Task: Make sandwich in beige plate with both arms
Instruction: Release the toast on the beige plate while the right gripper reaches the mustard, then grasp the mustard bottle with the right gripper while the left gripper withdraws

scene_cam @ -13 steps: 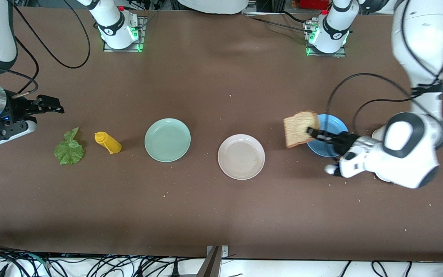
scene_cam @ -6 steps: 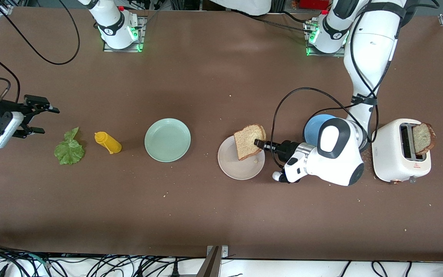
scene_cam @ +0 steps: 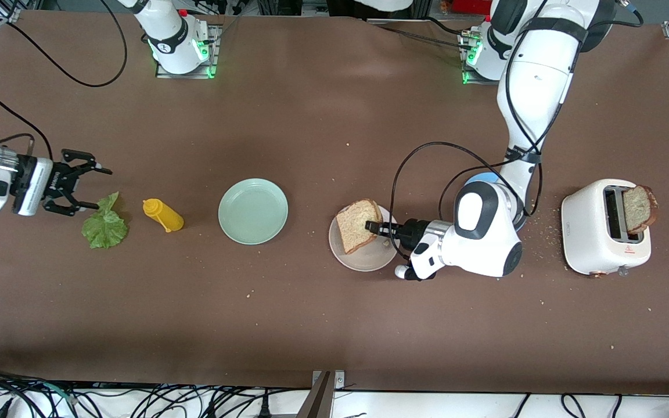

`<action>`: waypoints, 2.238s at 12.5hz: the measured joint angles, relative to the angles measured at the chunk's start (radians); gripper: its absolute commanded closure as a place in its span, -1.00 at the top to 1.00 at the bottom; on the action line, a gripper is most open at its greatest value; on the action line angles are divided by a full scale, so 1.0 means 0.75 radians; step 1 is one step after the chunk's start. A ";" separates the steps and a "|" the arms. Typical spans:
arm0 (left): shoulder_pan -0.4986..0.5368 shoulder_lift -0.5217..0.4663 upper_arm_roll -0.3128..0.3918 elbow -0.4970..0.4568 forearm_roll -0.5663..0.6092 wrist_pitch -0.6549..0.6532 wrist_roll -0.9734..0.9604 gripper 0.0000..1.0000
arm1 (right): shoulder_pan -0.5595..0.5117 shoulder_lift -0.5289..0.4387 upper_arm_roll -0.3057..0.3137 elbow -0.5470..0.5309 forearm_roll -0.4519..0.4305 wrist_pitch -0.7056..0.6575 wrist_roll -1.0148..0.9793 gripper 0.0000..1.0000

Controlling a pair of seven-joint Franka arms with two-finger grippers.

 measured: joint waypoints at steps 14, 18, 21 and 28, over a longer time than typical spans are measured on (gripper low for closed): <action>-0.013 0.077 0.100 0.014 -0.015 0.116 0.210 0.99 | -0.032 0.389 0.007 0.002 0.546 -0.073 -0.734 0.99; 0.012 -0.003 0.184 0.029 0.338 0.084 -0.019 0.99 | -0.031 0.452 0.013 0.028 0.595 -0.087 -0.771 0.99; 0.071 -0.104 0.206 0.032 0.649 -0.046 -0.233 0.99 | -0.031 0.486 0.028 0.079 0.607 -0.098 -0.777 0.99; 0.304 -0.357 0.213 0.046 1.100 -0.350 -0.245 0.99 | -0.029 0.526 0.054 0.103 0.659 -0.100 -0.826 -0.52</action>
